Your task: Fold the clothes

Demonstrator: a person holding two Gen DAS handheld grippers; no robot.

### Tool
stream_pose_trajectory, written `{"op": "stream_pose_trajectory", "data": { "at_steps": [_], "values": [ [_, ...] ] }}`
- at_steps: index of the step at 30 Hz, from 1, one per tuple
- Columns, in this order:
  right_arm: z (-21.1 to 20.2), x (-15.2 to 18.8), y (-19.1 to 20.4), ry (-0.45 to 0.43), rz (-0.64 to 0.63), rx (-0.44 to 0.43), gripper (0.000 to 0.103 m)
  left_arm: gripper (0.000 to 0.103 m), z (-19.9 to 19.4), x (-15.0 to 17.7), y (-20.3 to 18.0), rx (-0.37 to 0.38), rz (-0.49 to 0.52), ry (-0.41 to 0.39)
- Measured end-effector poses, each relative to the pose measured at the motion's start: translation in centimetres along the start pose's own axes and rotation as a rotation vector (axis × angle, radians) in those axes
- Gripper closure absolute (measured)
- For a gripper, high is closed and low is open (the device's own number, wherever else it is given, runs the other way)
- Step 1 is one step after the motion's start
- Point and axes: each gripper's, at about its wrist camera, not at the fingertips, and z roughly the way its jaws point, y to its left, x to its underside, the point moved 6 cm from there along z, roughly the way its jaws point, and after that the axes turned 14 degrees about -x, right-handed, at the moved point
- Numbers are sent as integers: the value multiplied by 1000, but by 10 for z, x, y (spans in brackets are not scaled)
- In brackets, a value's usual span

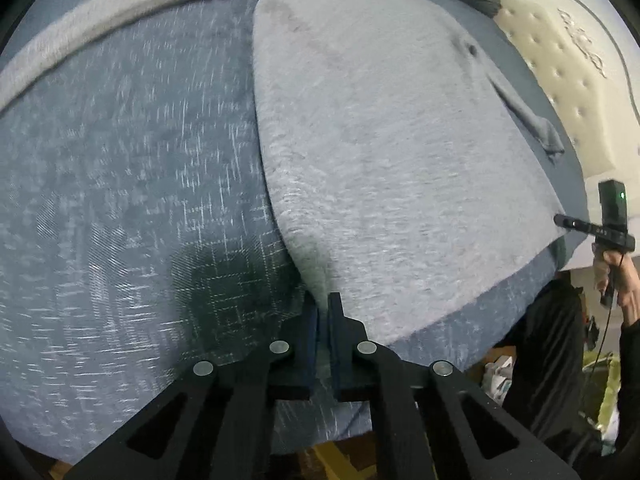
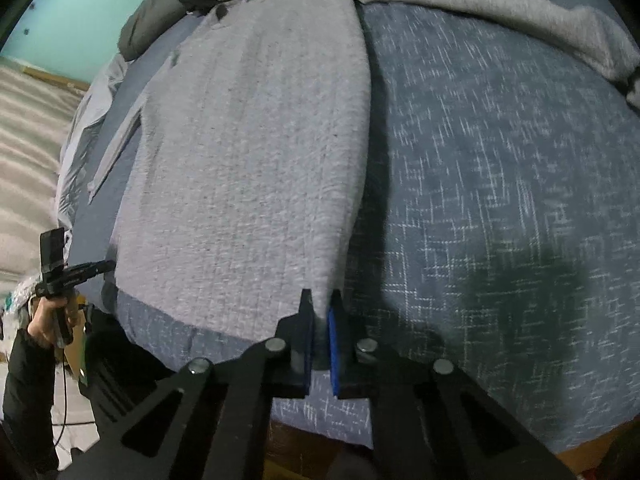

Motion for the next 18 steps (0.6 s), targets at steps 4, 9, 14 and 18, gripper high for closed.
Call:
{"op": "stream_pose_trajectory", "data": {
  "at_steps": [4, 9, 14, 18],
  "values": [
    [-17, -4, 15, -2, -64, 20, 98, 99, -31, -1, -3, -7, 30, -37],
    [-36, 3, 19, 14, -110, 46, 99, 99, -50, 11, -5, -24, 59, -45],
    [-17, 26, 10, 84, -112, 63, 99, 99, -32, 20, -1, -45, 49, -19],
    [0, 33, -1, 92, -87, 64, 98, 97, -9, 22, 3, -64, 18, 9]
  ]
}}
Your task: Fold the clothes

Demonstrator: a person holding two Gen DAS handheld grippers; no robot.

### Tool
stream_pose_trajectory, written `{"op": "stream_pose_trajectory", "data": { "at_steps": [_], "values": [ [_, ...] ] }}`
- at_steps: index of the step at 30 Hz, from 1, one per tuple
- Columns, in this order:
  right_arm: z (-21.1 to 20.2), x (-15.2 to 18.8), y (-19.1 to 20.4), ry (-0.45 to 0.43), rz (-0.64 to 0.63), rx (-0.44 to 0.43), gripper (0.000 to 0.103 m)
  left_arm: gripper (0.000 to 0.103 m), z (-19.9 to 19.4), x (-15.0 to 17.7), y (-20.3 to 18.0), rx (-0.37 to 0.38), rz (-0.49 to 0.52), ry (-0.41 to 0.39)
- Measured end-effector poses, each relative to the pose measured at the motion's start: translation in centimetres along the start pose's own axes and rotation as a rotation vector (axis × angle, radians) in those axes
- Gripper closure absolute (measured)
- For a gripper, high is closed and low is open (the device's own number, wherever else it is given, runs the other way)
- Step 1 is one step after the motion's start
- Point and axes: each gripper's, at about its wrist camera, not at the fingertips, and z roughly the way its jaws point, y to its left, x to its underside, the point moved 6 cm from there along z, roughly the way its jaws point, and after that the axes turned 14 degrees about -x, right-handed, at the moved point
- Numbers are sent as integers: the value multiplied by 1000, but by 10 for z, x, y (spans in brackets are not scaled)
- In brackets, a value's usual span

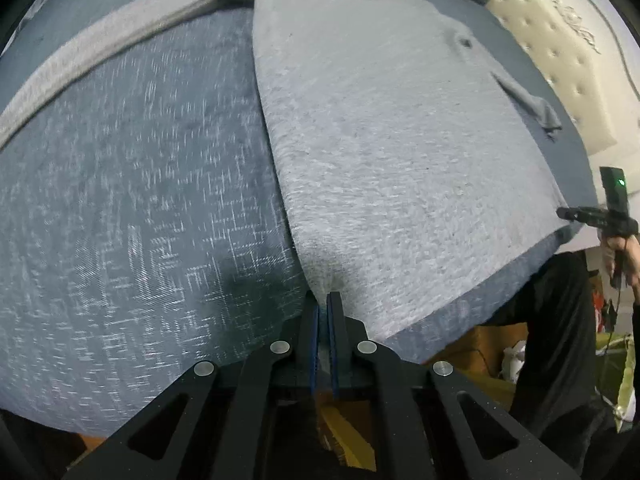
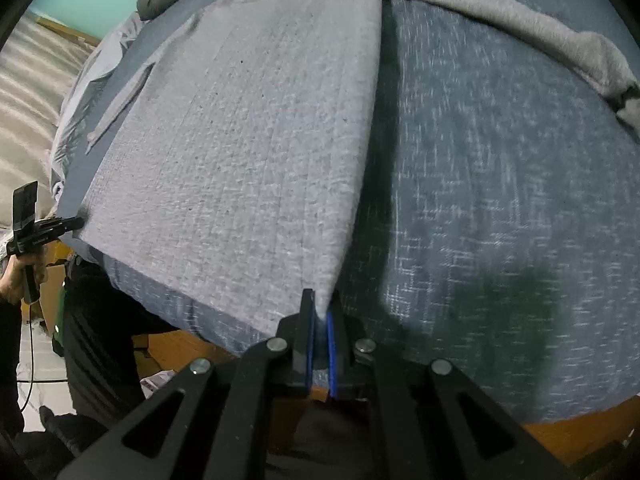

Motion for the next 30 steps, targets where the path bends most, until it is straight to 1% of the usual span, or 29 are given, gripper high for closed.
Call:
{"op": "stream_pose_trajectory", "data": {
  "at_steps": [1, 2, 4, 6, 7, 8, 9, 12, 14, 16, 18, 20, 23, 26, 30],
  "values": [
    [2, 0, -2, -3, 7, 0, 98, 95, 6, 0, 0, -3, -9, 9],
    [0, -1, -4, -11, 15, -1, 96, 95, 9, 1, 0, -5, -17, 17],
    [-4, -3, -7, -26, 33, -4, 94, 94, 7, 0, 2, -10, -24, 14],
    [-7, -5, -11, -42, 50, -7, 80, 92, 2, -1, 5, -17, -30, 3],
    [-12, -7, -14, -54, 59, -8, 78, 91, -3, -4, 9, -25, -35, -9],
    [-21, -11, -18, -76, 66, -7, 73, 90, -8, -9, 13, -38, -40, -28],
    [-32, -15, -23, -104, 77, -5, 69, 87, -14, -14, 16, -50, -46, -46],
    [-69, -32, -47, -220, 136, 15, 66, 81, -31, -33, 26, -67, -62, -112],
    [-91, -40, -63, -314, 186, 23, 65, 80, -40, -45, 27, -65, -76, -152],
    [-117, -50, -84, -397, 230, 57, 62, 79, -48, -72, 20, -71, -89, -187],
    [-137, -59, -100, -453, 255, 96, 47, 78, -53, -89, 20, -79, -96, -219],
    [-157, -68, -118, -500, 277, 126, 46, 78, -55, -98, 14, -82, -110, -247],
    [-177, -79, -147, -550, 332, 158, 46, 78, -47, -120, 5, -63, -161, -279],
    [-194, -80, -179, -593, 406, 157, 46, 77, -42, -134, 4, -42, -199, -296],
    [-210, -82, -214, -634, 489, 163, 46, 76, -27, -156, -1, -34, -243, -308]
  ]
}}
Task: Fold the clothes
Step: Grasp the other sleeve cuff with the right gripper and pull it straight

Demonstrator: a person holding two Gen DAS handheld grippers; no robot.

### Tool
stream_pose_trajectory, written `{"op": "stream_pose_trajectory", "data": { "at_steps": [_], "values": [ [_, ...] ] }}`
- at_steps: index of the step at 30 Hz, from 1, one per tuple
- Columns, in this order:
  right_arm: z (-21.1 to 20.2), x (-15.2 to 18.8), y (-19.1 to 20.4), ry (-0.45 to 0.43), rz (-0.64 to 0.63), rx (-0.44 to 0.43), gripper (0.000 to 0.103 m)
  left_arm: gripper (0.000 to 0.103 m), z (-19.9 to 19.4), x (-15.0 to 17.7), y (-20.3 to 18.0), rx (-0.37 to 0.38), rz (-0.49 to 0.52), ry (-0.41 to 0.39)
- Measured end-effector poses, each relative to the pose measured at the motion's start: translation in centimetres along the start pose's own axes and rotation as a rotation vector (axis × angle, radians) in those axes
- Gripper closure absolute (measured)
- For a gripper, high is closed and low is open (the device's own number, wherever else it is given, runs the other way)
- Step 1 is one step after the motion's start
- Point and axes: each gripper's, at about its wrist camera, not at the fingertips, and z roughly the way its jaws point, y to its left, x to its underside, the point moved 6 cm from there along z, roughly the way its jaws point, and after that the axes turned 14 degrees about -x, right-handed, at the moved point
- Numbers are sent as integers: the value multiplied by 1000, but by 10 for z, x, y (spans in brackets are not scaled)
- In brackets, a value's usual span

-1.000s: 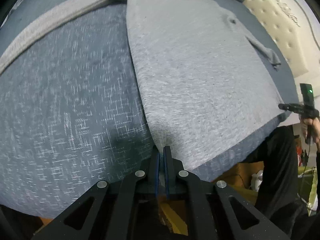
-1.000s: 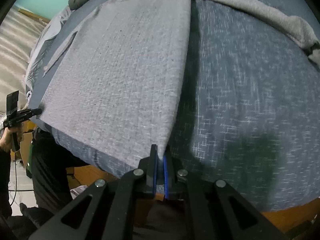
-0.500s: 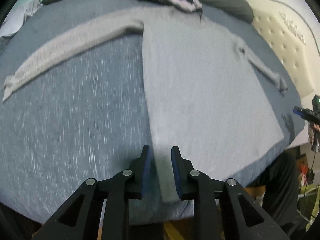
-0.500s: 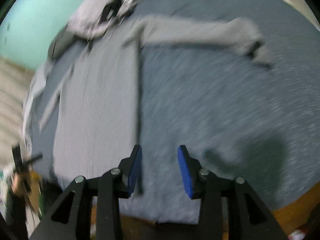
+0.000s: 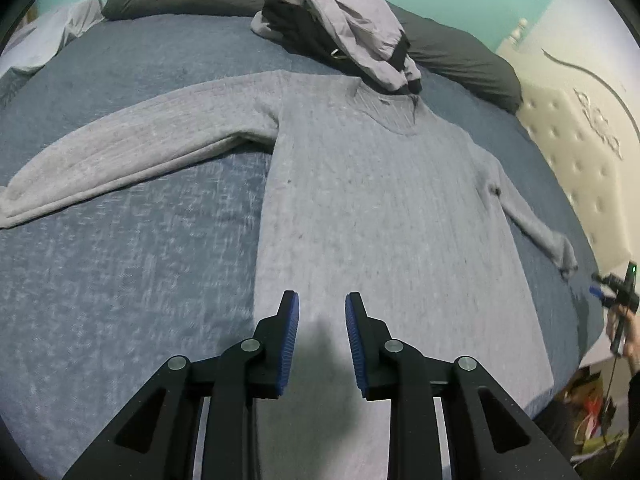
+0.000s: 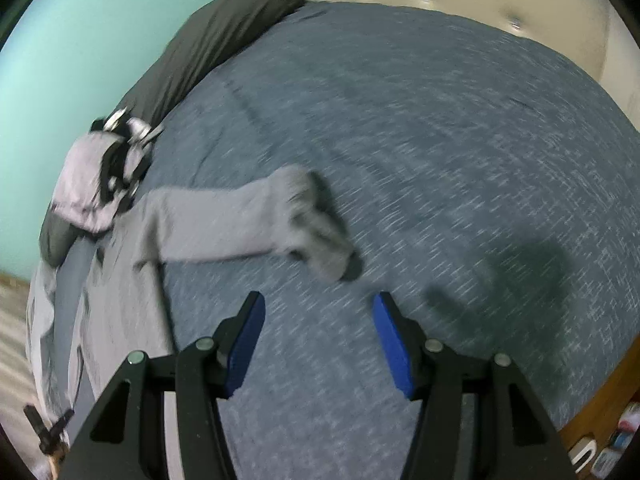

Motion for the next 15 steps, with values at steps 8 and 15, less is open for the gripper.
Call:
{"op": "stream_pose_trajectory", "data": {
  "at_steps": [8, 15],
  "values": [
    [28, -27, -26, -13, 70, 1, 46, 76, 27, -20, -22, 0, -44, -54],
    [61, -38, -29, -10, 100, 14, 46, 76, 43, -24, -49, 30, -31, -105]
  ]
}}
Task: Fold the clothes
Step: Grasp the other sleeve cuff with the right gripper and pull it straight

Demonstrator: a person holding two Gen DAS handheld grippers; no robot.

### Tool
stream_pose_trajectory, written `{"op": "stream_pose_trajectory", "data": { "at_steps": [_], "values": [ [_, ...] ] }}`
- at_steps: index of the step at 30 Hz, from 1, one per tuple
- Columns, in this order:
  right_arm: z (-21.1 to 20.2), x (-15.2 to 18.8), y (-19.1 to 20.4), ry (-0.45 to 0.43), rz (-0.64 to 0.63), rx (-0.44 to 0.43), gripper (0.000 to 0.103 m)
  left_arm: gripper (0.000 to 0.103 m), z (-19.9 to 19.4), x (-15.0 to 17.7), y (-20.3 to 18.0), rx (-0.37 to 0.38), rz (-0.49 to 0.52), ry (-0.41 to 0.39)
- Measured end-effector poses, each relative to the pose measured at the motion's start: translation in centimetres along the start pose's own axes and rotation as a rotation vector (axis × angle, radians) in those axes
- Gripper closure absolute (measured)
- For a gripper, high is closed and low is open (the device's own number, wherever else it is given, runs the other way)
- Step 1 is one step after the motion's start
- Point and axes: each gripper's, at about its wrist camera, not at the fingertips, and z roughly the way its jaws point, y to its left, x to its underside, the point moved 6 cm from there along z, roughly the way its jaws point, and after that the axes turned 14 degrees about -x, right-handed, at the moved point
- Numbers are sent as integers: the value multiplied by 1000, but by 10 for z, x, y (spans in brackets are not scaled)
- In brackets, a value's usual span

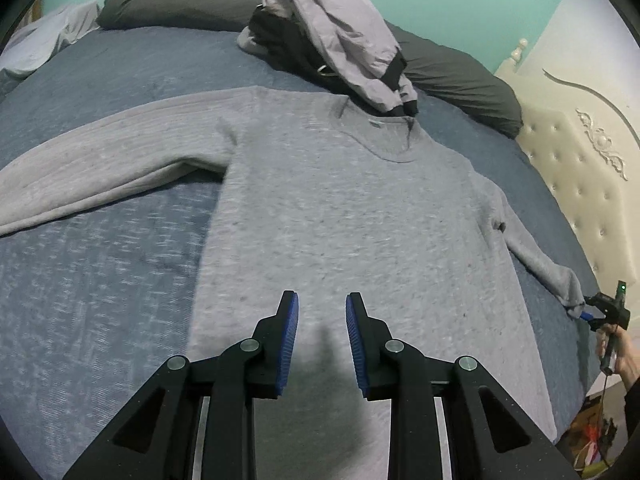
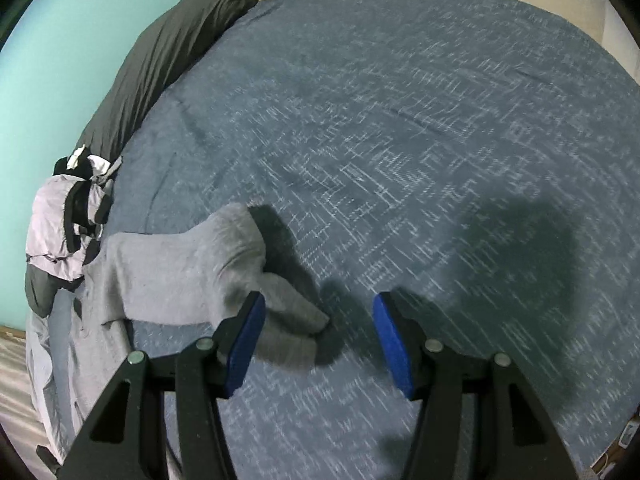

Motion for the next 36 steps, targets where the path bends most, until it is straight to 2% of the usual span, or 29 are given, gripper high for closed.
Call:
{"op": "stream_pose_trajectory", "data": {
  "at_steps": [3, 9, 17, 19, 20, 21, 24, 28, 31, 36],
  "values": [
    [13, 4, 2, 25, -29, 29, 46, 74, 7, 4, -11, 15, 9, -15],
    [32, 20, 26, 78, -160, 11, 46, 73, 20, 20, -23, 41, 20, -23],
    [45, 29, 49, 94, -239, -6, 46, 71, 26, 33, -16, 59, 21, -24],
    [49, 33, 54, 103, -266, 11, 55, 71, 27, 35, -11, 59, 14, -24],
    [50, 35, 56, 108, -278, 23, 72, 70, 28, 35, -8, 63, 5, -20],
    [50, 37, 56, 114, -285, 43, 80, 70, 28, 35, -5, 66, -3, -18],
    [46, 38, 57, 106, -294, 55, 96, 70, 29, 36, 4, 60, -22, -15],
    [20, 24, 54, 41, -328, 90, 98, 70, 27, 35, 13, 55, -42, -20],
    [-7, -1, 38, -10, -320, 145, 98, 70, 27, 34, 13, 62, -49, -22],
    [-36, -43, 18, -45, -352, 236, 98, 70, 28, 35, 7, 49, -28, -26]
  ]
}}
